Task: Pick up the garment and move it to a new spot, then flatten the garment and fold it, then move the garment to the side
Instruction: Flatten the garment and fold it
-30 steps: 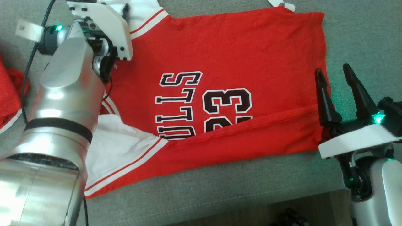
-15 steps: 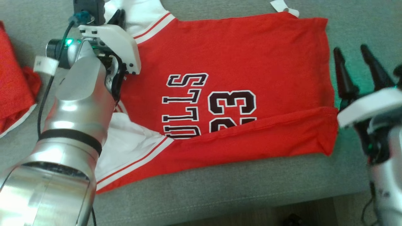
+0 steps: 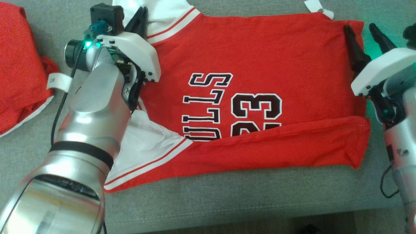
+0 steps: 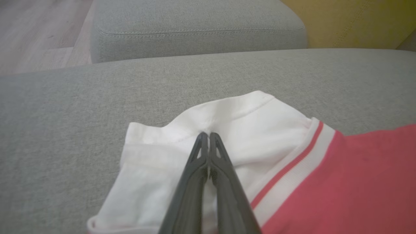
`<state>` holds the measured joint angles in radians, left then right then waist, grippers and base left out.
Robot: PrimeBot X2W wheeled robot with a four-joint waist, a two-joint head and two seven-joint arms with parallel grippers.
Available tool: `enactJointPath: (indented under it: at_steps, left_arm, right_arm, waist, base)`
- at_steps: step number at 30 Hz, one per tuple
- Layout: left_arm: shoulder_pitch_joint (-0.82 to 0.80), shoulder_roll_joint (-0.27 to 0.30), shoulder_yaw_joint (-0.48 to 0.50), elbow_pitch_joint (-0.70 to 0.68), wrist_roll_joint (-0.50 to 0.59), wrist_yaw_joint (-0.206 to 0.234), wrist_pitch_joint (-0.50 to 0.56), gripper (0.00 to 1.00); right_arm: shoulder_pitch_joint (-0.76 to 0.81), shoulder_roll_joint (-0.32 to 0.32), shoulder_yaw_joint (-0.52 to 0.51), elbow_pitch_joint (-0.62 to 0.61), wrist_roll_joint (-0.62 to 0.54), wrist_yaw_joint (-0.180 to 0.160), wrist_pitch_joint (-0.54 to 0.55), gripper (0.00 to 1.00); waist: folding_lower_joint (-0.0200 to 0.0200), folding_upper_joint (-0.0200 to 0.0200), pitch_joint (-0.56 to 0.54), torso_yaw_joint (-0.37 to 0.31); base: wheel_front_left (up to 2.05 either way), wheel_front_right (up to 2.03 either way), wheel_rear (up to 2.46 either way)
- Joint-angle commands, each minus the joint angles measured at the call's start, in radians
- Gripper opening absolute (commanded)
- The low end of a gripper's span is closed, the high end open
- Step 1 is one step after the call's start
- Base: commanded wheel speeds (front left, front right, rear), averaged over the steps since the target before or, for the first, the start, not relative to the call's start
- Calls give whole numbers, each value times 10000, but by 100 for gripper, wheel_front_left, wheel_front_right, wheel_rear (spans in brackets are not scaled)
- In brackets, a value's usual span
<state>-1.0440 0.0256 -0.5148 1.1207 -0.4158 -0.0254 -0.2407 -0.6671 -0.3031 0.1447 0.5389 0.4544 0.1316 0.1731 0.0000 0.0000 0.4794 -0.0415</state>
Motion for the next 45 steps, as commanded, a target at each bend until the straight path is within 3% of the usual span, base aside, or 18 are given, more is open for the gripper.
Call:
enactJointPath:
  at_steps: [1, 4, 6, 7, 8, 12, 18, 24, 37, 45]
  left_arm:
    - [-102, 248, -24, -380, -158, 98, -143, 0]
    - [-74, 248, -314, -511, -401, 185, -163, 0]
    - [-68, 248, -474, -578, -564, 243, -174, 0]
    - [-73, 248, -532, -618, -637, 281, -180, 0]
    - [-73, 247, -577, -670, -698, 328, -187, 0]
    - [-92, 247, -550, -1136, -716, 586, -204, 0]
    - [470, 483, 191, -2918, -271, 967, -208, 0]
    - [1353, 652, 757, -4437, 190, 1072, -209, 0]
    - [4894, 833, 1507, -8403, 1395, 1207, -209, 0]
    - [7192, 815, 1583, -9281, 1612, 1251, -210, 0]
  right_arm:
    - [-320, -218, 291, 135, 147, -9, 40, 100]
    - [-603, -256, 668, 811, 318, -9, 289, 100]
    - [-707, -281, 881, 1146, 493, -9, 432, 43]
    - [-749, -304, 946, 1273, 570, -9, 453, 4]
    - [-783, -321, 983, 1368, 646, -9, 437, 0]
    - [-882, -473, 960, 1265, 883, -9, -338, 0]
    - [-670, -693, 826, 631, 1033, -9, -1809, 0]
    - [-267, -830, 764, 208, 1104, -9, -2327, 0]
    - [2101, -719, 333, -1287, 1264, -9, -2352, 0]
    - [3671, -256, -117, -2448, 739, -9, -1924, 0]
  waist:
    - [0, 0, 24, 54]
    - [0, 0, 48, 139]
    - [0, 0, 64, 184]
    - [0, 0, 69, 202]
    - [0, 0, 65, 220]
    - [0, 0, 2, 293]
    - [0, 0, -221, 365]
    - [0, 0, -404, 425]
    - [0, 0, -910, 539]
    - [0, 0, -1185, 522]
  base:
    - [0, 0, 0]
    - [0, 0, 0]
    - [0, 0, 0]
    - [0, 0, 0]
    - [0, 0, 0]
    - [0, 0, 0]
    - [0, 0, 0]
    - [0, 0, 0]
    - [0, 0, 0]
    - [0, 0, 0]
